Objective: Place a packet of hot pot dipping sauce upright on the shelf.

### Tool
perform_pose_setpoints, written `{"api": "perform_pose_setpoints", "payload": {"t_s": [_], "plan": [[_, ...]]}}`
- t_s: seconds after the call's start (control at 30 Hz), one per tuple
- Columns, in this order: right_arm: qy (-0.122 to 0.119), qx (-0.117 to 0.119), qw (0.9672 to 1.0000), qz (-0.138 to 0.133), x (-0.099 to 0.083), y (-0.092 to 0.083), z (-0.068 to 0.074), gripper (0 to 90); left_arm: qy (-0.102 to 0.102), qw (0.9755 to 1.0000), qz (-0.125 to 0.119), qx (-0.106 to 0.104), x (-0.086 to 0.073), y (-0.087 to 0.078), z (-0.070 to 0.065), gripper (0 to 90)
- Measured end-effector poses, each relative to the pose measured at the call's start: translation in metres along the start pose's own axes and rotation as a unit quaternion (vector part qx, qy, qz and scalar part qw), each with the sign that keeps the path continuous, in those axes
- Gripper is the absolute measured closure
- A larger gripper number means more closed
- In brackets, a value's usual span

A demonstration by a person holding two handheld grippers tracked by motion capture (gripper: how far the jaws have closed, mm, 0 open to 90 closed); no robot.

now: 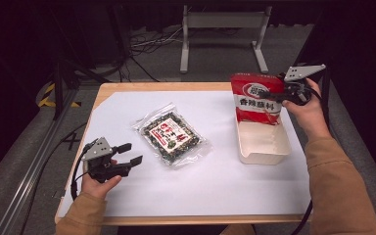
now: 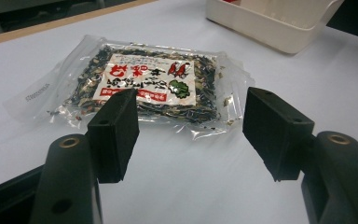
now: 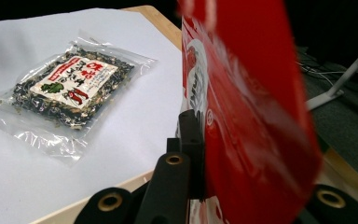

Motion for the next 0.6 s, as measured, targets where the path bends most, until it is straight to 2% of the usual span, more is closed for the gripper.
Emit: {"api": "perform_pose_setpoints", "payload": {"t_s": [0.17, 0.3, 0.4, 0.6], "plan": [[0.012, 0.014, 0.9998, -0.011, -0.005, 0.01, 0.003, 88.6, 0.001, 1.0, 0.005, 0.0, 0.0, 0.001, -0.001, 36.4], [0.017, 0.017, 0.9997, -0.007, -0.01, 0.015, 0.005, 87.8, -0.001, 1.0, 0.005, -0.002, 0.0, 0.002, -0.002, 36.4], [0.025, 0.014, 0.9995, -0.016, -0.014, 0.017, 0.005, 88.3, -0.002, 1.0, 0.006, -0.002, -0.001, 0.002, -0.002, 36.3], [0.043, -0.007, 0.9991, 0.001, -0.022, 0.017, 0.002, 89.1, 0.002, 1.0, 0.005, -0.003, 0.0, 0.002, -0.001, 36.3]]}}
Point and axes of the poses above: each handheld gripper's, and its own axes: y roughly forward along the jaws, x roughly out of its top, z roughly to its left, the point moved 3 cm from there along y, roughly forward along the jaws, and after that the axes turned 1 degree about x, right-handed, at the moved point
